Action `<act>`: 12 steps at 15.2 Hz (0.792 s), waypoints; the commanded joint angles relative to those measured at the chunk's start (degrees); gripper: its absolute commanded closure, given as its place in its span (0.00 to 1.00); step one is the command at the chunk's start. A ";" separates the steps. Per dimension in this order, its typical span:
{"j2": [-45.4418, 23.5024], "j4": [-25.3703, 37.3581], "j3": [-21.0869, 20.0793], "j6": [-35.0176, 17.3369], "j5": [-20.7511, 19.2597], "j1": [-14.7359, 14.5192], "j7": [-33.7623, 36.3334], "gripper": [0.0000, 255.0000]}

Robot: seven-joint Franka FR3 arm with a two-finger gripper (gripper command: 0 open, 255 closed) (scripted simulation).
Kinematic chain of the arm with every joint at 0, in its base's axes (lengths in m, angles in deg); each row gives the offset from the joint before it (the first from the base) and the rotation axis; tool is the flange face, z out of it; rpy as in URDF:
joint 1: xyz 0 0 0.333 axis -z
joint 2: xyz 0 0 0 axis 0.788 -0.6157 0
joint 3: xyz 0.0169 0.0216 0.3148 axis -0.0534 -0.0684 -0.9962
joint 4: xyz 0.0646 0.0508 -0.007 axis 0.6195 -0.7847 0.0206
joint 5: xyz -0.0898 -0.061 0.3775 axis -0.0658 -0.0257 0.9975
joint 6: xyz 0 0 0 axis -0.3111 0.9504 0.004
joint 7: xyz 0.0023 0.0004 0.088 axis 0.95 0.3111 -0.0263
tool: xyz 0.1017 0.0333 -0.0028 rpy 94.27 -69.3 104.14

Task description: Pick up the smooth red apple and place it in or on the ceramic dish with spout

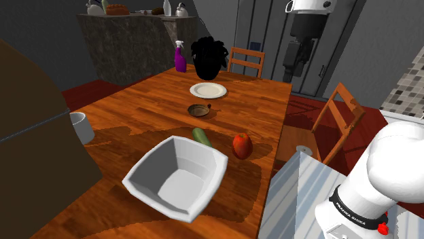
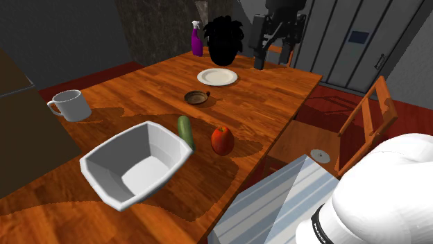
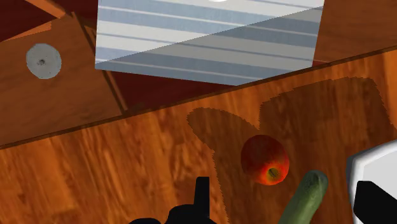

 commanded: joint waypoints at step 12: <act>-3.52 -16.96 -9.28 -24.53 4.00 -1.08 9.69 0.00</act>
